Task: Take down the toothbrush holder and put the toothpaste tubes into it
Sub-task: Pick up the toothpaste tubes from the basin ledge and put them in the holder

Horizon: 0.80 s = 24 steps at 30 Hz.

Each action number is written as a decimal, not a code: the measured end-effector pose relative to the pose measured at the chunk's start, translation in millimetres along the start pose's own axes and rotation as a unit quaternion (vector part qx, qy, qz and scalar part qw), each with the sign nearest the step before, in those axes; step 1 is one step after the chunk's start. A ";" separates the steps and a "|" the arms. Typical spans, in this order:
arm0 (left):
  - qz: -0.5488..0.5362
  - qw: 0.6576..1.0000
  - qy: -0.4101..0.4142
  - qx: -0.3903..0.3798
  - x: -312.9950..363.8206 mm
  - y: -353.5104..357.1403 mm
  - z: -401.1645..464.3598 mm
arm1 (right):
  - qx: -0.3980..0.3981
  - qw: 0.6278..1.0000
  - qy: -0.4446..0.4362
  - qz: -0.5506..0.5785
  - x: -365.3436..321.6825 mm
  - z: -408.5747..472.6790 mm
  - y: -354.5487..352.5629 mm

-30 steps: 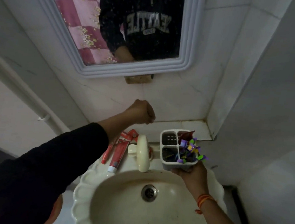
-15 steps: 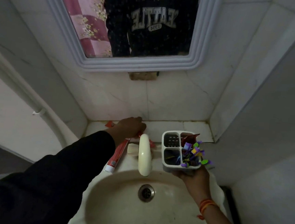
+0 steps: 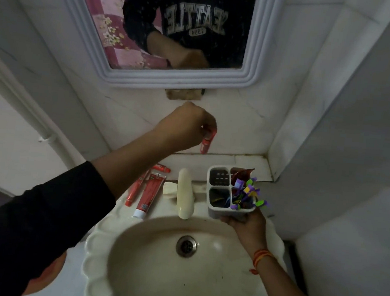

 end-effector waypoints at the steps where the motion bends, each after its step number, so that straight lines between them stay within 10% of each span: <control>1: -0.008 1.000 0.016 0.006 11.8 -6.5 -1.9 | -0.002 1.000 0.000 -0.001 1.4 0.5 0.4; 12: 0.043 0.973 0.003 -0.228 7.3 92.1 -20.6 | 0.013 1.000 0.000 0.006 6.8 0.8 1.5; 24: 0.011 0.950 -0.212 -0.230 -123.9 82.0 -48.7 | 0.014 1.000 -0.016 0.005 8.4 4.1 5.0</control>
Point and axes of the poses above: each hand's wrist, its own z-axis towards the middle knuckle, its own y-axis out of the palm, x = y × z, the point moved 5 cm from there along z, towards the middle knuckle, and after that the axes turned 7 degrees about -z, right-handed, at the moved point
